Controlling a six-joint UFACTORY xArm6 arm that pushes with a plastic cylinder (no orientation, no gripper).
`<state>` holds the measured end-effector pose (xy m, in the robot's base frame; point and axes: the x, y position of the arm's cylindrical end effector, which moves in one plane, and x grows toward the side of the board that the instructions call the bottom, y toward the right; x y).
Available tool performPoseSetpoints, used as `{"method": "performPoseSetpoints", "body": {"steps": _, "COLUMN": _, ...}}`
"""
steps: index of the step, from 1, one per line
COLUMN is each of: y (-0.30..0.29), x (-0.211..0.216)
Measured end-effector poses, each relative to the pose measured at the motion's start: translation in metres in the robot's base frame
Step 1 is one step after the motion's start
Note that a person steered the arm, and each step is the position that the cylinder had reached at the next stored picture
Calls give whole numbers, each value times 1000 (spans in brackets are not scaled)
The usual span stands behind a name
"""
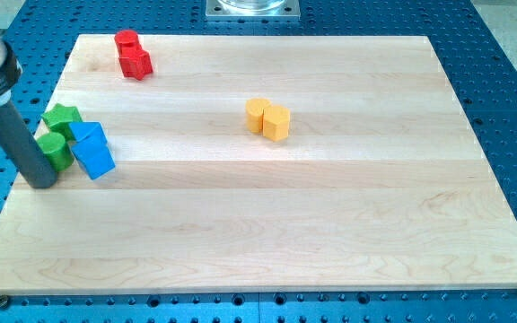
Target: Move the red blocks slightly to the down
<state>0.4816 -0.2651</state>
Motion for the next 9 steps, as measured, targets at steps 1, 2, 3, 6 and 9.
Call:
{"method": "performPoseSetpoints", "body": {"steps": 1, "y": 0, "x": -7}}
{"method": "performPoseSetpoints", "body": {"steps": 2, "y": -37, "x": -6}}
{"method": "performPoseSetpoints", "body": {"steps": 3, "y": -39, "x": -24}}
{"method": "performPoseSetpoints", "body": {"steps": 6, "y": -5, "x": -103}}
{"method": "performPoseSetpoints", "body": {"steps": 9, "y": 0, "x": -104}}
